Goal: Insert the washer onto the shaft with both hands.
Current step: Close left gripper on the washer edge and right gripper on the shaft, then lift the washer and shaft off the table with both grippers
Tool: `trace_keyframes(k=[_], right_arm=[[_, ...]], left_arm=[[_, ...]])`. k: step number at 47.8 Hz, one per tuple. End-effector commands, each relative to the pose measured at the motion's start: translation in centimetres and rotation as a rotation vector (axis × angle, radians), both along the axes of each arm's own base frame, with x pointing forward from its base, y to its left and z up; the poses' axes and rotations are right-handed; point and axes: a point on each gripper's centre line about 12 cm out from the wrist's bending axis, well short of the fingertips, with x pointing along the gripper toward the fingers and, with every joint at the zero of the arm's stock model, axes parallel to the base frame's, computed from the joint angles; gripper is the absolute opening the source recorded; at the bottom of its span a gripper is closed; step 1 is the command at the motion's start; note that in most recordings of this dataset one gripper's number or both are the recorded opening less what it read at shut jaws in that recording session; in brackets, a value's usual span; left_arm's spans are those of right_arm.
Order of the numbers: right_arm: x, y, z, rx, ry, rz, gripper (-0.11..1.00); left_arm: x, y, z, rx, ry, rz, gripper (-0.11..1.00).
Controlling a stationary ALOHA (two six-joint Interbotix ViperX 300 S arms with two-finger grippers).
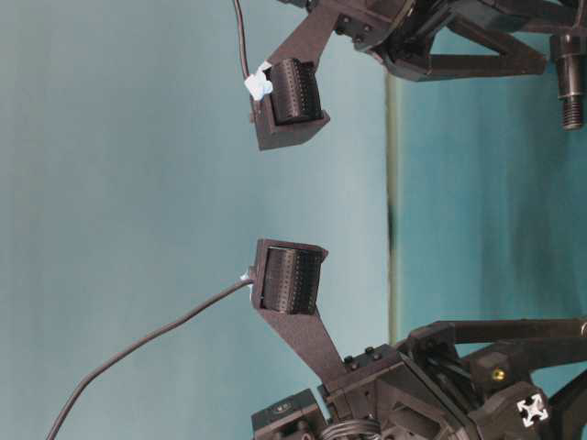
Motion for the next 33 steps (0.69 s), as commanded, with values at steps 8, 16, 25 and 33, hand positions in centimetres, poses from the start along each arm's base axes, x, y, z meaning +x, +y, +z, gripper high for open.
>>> trace_keyframes(k=[8, 16, 25, 33], right_arm=[[0.32, -0.11, 0.36, 0.001, -0.011, -0.006, 0.34], [0.34, -0.33, 0.39, 0.000, -0.011, -0.010, 0.04], [0.37, -0.38, 0.43, 0.000, -0.011, -0.012, -0.01], [0.32, -0.38, 0.35, 0.000, -0.005, -0.010, -0.01]], left_arm=[[-0.13, -0.11, 0.48, 0.002, -0.012, -0.007, 0.36], [-0.18, -0.11, 0.44, 0.003, -0.011, -0.010, 0.36], [-0.23, -0.11, 0.40, 0.005, -0.009, -0.013, 0.36], [-0.18, -0.11, 0.50, 0.005, -0.012, -0.014, 0.36]])
